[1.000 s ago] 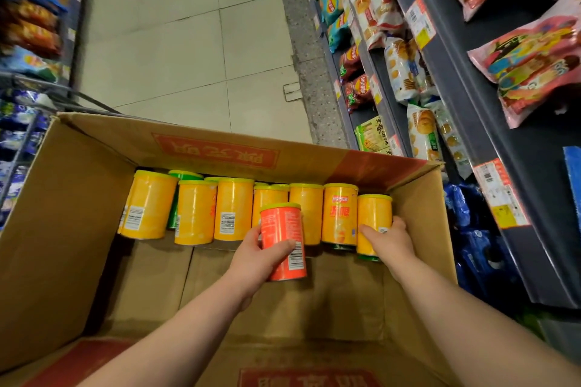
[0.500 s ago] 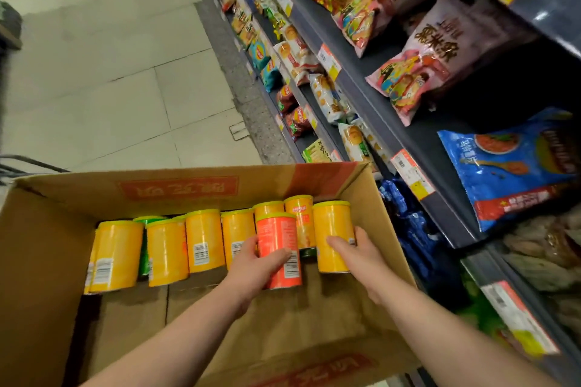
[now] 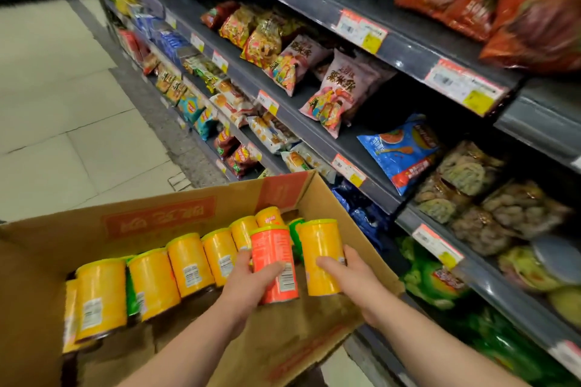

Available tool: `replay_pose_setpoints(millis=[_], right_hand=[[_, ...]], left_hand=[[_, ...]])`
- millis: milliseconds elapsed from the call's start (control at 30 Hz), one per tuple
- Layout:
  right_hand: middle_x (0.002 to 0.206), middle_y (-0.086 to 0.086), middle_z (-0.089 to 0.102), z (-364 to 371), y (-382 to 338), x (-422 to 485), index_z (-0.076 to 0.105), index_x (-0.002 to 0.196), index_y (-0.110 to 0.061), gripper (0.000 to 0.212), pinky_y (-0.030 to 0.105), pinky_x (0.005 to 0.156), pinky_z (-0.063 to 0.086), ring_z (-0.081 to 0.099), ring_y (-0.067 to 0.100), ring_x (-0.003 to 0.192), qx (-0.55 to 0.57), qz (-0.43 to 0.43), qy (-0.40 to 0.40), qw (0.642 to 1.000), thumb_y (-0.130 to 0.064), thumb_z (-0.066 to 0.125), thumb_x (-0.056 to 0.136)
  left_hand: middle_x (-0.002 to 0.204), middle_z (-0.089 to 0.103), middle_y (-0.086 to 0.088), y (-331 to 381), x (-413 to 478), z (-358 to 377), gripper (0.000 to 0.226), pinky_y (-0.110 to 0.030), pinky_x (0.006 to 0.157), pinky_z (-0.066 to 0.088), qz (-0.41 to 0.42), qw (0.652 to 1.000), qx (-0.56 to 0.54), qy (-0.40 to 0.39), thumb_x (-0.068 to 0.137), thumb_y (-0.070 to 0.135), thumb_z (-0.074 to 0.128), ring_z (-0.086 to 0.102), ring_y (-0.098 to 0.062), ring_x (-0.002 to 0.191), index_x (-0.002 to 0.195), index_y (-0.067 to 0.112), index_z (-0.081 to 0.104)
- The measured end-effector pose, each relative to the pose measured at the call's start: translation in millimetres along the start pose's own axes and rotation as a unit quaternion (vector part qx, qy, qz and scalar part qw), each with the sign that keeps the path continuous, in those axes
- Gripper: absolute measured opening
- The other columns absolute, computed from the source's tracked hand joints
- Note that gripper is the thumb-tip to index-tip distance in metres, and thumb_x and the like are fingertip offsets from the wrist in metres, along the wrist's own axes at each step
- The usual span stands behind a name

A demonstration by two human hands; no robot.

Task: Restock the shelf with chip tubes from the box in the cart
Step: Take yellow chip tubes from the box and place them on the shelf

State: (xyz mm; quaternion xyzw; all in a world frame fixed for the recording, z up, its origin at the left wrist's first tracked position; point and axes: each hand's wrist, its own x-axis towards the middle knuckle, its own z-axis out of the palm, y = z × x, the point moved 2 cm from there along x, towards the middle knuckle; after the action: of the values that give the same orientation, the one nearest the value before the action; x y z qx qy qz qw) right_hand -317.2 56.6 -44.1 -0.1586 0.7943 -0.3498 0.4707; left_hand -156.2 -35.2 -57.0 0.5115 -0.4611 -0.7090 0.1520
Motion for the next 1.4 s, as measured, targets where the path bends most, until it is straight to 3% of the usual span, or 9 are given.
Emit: replay_pose_setpoints(millis=[67,233,367,567,700,833,1000,1167,1400], right_hand=[[0.116,-0.001,0.062,-2.3,6.1,-14.7,0.042,0.135,-0.022,0.059,0.038,0.090,0.051,0.062,0.017,0.101,0.006,0.000,0.022,1.000,-0.040,0.065,0.083],[0.111,-0.003,0.063,-11.7,21.8,-53.4,0.043,0.133,-0.019,0.054,0.024,0.070,0.051,0.064,0.011,0.093,0.071,-0.003,0.068,0.995,-0.033,0.065,0.086],[0.121,0.000,0.060,-27.4,40.7,-80.5,0.040,0.138,-0.021,0.058,0.032,0.089,0.051,0.063,0.016,0.102,0.090,-0.001,0.119,0.989,-0.030,0.065,0.086],[0.105,-0.005,0.060,-49.2,73.3,-132.1,0.042,0.128,-0.022,0.046,0.025,0.075,0.050,0.062,0.011,0.091,0.165,0.019,0.186,0.968,-0.027,0.064,0.088],[0.108,-0.005,0.063,-70.8,107.8,-174.2,0.046,0.129,-0.022,0.047,0.029,0.078,0.055,0.065,0.014,0.094,0.206,0.020,0.236,0.949,-0.029,0.065,0.086],[0.108,-0.006,0.065,-89.5,151.7,-229.8,0.048,0.126,-0.024,0.044,0.024,0.071,0.053,0.066,0.012,0.093,0.244,0.026,0.285,0.927,-0.030,0.065,0.086],[0.109,-0.004,0.065,-102.7,212.2,-304.7,0.049,0.124,-0.024,0.042,0.027,0.076,0.053,0.066,0.012,0.093,0.275,0.036,0.335,0.900,-0.030,0.066,0.086],[0.107,-0.004,0.068,-105.6,280.1,-387.6,0.054,0.121,-0.023,0.040,0.032,0.082,0.055,0.068,0.012,0.091,0.310,0.043,0.369,0.875,-0.031,0.067,0.085],[0.108,-0.002,0.067,-112.5,360.5,-489.9,0.055,0.118,-0.025,0.047,0.041,0.090,0.054,0.068,0.016,0.094,0.340,0.044,0.423,0.839,-0.038,0.073,0.077]], left_hand=[[0.103,0.065,0.001,-3.1,-5.7,1.4,0.059,-0.028,0.070,0.053,0.003,1.000,0.006,-0.021,0.065,0.036,0.077,0.066,-0.018,0.089,0.115,0.024,0.048],[0.105,0.066,0.001,-15.1,-21.3,19.6,0.038,-0.025,0.066,0.051,0.014,0.997,0.019,-0.080,0.084,0.023,0.070,0.067,-0.017,0.090,0.116,0.025,0.050],[0.106,0.066,0.002,-16.1,-36.5,42.1,0.040,-0.024,0.066,0.051,0.022,0.990,0.044,-0.130,0.082,0.026,0.071,0.068,-0.015,0.089,0.116,0.027,0.050],[0.097,0.066,0.003,-22.2,-60.5,82.6,0.039,-0.013,0.050,0.048,0.028,0.976,0.076,-0.202,0.084,0.016,0.069,0.067,-0.012,0.078,0.117,0.022,0.050],[0.098,0.070,-0.002,-35.9,-91.3,118.3,0.036,-0.023,0.061,0.053,0.024,0.959,0.091,-0.266,0.081,0.018,0.072,0.071,-0.016,0.079,0.113,0.023,0.054],[0.103,0.071,-0.004,-58.9,-136.6,155.1,0.060,-0.035,0.077,0.056,0.016,0.932,0.132,-0.336,0.062,0.036,0.078,0.071,-0.021,0.087,0.115,0.024,0.053],[0.104,0.069,-0.002,-100.3,-202.4,192.2,0.040,-0.031,0.074,0.053,0.016,0.911,0.154,-0.383,0.080,0.024,0.074,0.069,-0.020,0.090,0.114,0.025,0.052],[0.105,0.070,-0.001,-143.2,-286.8,217.5,0.060,-0.035,0.083,0.054,0.018,0.889,0.196,-0.414,0.055,0.043,0.075,0.069,-0.019,0.091,0.108,0.028,0.054],[0.105,0.069,-0.001,-202.0,-387.4,256.0,0.044,-0.030,0.072,0.053,0.027,0.854,0.226,-0.468,0.081,0.029,0.072,0.070,-0.018,0.088,0.119,0.025,0.050]])
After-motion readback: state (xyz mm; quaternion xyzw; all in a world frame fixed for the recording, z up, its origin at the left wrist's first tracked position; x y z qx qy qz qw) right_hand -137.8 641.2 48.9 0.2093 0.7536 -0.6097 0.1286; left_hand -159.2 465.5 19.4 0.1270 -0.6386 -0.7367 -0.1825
